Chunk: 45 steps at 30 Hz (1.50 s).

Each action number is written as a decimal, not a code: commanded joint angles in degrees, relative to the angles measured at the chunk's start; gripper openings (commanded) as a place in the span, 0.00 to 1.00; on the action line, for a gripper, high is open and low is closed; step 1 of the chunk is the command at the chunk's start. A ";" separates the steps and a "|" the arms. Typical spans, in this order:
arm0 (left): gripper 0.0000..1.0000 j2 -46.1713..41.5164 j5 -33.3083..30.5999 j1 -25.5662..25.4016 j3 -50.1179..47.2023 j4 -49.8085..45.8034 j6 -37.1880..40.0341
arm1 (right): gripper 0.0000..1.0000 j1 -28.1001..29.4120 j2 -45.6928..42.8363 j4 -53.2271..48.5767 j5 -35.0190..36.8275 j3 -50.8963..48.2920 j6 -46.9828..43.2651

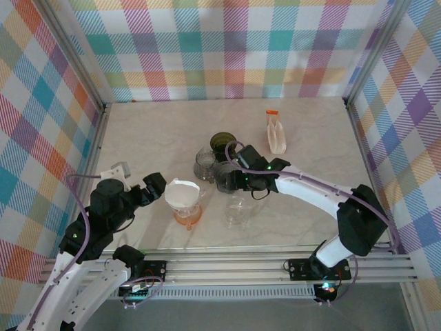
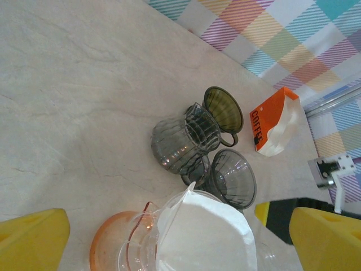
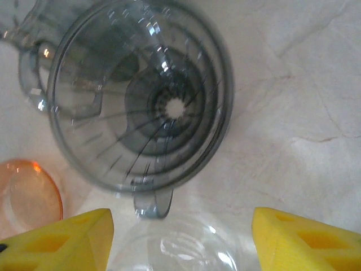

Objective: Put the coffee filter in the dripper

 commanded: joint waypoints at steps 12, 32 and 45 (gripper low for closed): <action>1.00 -1.70 -0.62 0.15 0.05 -1.66 -0.09 | 0.35 -5.95 11.44 3.82 -4.84 6.98 1.39; 1.00 -1.65 -1.14 0.14 0.47 -1.66 0.63 | 0.00 -13.18 -0.12 -1.08 -2.58 6.13 -2.91; 1.00 -1.97 -2.25 0.14 0.94 -1.77 1.77 | 0.00 -13.12 -10.91 -25.19 -23.17 12.10 -11.98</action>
